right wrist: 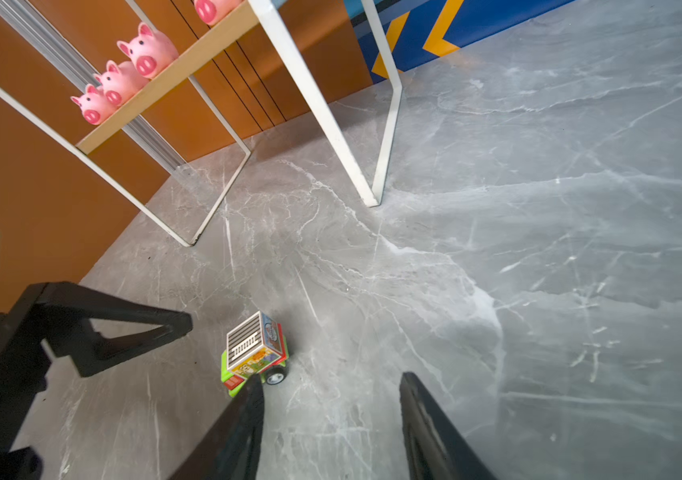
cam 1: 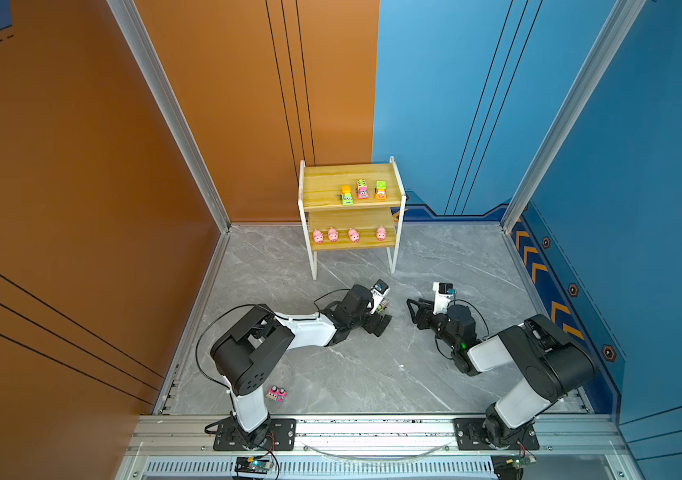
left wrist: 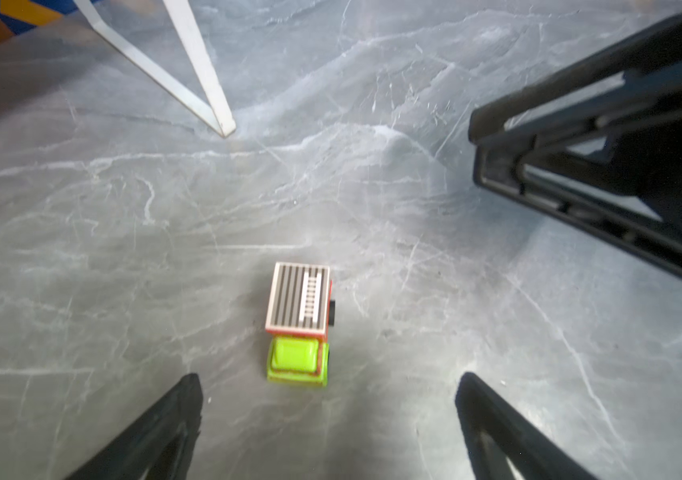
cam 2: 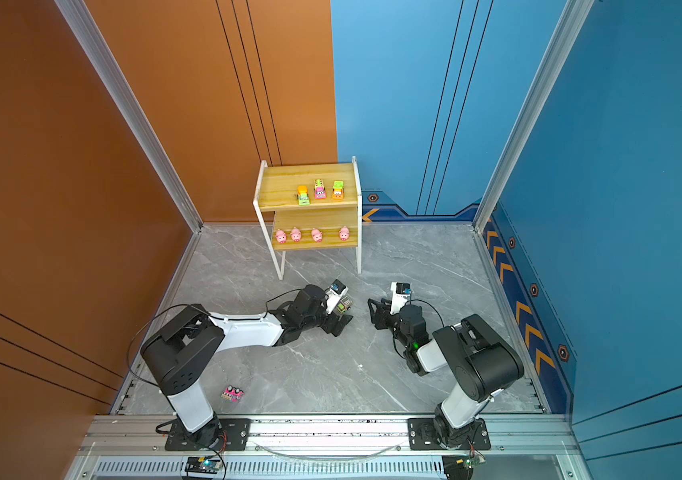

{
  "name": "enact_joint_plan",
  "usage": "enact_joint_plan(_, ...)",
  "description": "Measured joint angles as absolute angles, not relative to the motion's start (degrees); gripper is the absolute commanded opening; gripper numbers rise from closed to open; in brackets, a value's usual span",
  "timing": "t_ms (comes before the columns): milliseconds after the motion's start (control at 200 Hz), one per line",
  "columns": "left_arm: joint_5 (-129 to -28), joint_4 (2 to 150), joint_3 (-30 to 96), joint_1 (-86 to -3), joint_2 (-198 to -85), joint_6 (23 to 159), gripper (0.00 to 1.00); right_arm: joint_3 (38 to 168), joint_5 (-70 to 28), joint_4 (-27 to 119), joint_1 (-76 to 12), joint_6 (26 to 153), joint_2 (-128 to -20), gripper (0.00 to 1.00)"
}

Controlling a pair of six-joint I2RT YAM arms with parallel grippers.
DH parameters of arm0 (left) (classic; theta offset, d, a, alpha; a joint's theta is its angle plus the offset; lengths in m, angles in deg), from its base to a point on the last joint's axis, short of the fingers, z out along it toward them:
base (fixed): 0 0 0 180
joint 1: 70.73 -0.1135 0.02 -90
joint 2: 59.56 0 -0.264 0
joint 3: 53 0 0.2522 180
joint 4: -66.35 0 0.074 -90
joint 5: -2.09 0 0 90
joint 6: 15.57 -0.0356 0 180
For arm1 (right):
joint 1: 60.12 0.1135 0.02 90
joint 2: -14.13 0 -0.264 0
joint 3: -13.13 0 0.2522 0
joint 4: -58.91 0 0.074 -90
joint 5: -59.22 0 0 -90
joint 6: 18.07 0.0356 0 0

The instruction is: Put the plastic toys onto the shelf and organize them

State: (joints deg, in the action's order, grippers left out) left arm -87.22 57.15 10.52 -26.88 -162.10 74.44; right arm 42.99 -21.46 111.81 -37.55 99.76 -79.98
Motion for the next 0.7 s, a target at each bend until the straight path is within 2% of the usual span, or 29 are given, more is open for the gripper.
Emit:
enact_joint_plan(215, -83.9, 46.9, 9.1, -30.5, -166.3, 74.2, 0.93, 42.1, -19.8, 115.6, -38.1, 99.8, -80.0, 0.53)
enact_joint_plan(526, -79.9, 41.9, 9.1, -32.9, -169.6, 74.2, 0.91, 41.9, -19.0, 117.9, -38.2, 99.9, -80.3, 0.52)
enact_joint_plan(686, -78.9, 40.2, 9.1, -33.2, -170.8, 74.5, 0.88, 41.9, -19.0, 118.6, -38.5, 100.0, -80.8, 0.5)
enact_joint_plan(696, -78.8, 40.1, 9.1, -33.2, -170.8, 74.5, 0.84, 41.9, -19.0, 118.7, -38.5, 100.0, -80.8, 0.5)
